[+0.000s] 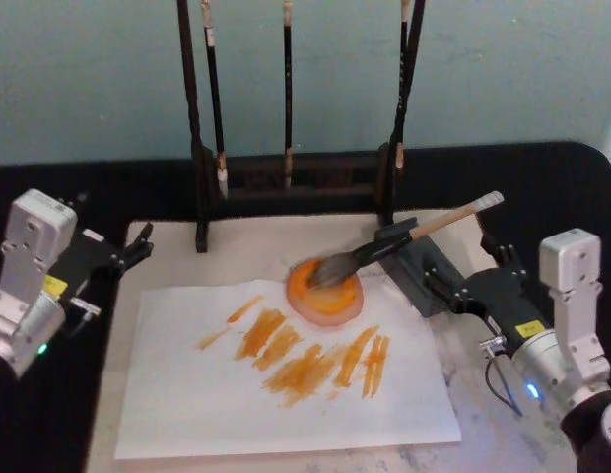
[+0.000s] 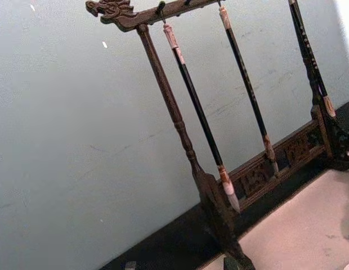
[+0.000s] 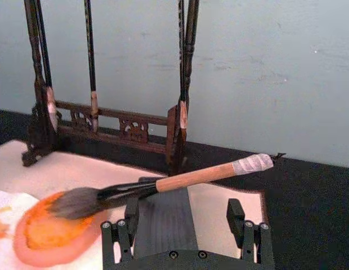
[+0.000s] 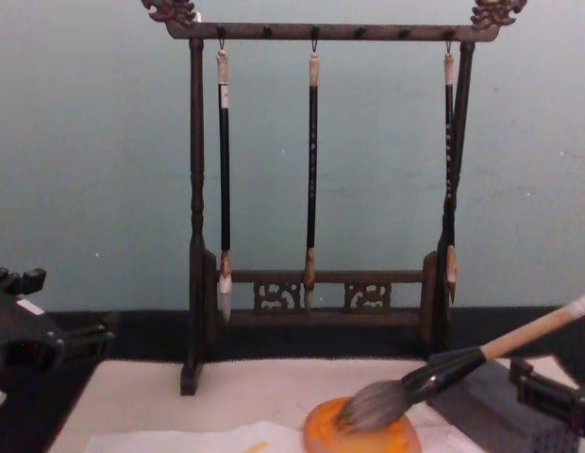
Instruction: Pick up the brush from the inkstone, write on the paper, then place the brush back to its original position.
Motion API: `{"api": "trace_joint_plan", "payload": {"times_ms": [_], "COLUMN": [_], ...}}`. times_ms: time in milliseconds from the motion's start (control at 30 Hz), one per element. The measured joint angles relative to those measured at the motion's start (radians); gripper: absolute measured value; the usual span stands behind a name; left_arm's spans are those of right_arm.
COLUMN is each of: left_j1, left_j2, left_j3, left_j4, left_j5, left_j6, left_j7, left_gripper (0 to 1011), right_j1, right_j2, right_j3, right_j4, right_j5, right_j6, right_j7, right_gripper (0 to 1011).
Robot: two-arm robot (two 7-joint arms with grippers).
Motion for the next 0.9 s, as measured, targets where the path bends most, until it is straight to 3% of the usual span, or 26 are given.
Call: {"api": "trace_joint_plan", "payload": {"times_ms": [200, 900], "left_j1": [0.000, 0.000], "left_j2": [0.000, 0.000], "left_j3": [0.000, 0.000], "left_j4": [0.000, 0.000], "left_j5": [0.000, 0.000], "left_j6": [0.000, 0.000], "left_j7": [0.000, 0.000], "left_gripper": [1001, 1001], "right_j1": [0.017, 0.015], "right_j2": [-0.017, -0.014], "right_j3": [-0.002, -0.003], "right_j4": [0.036, 0.031], "right_j5": [-0.047, -0.046], "right_j6": [-0.008, -0.009], "right_j7": [-0.009, -0.010], "right_gripper": [1000, 1000]}}
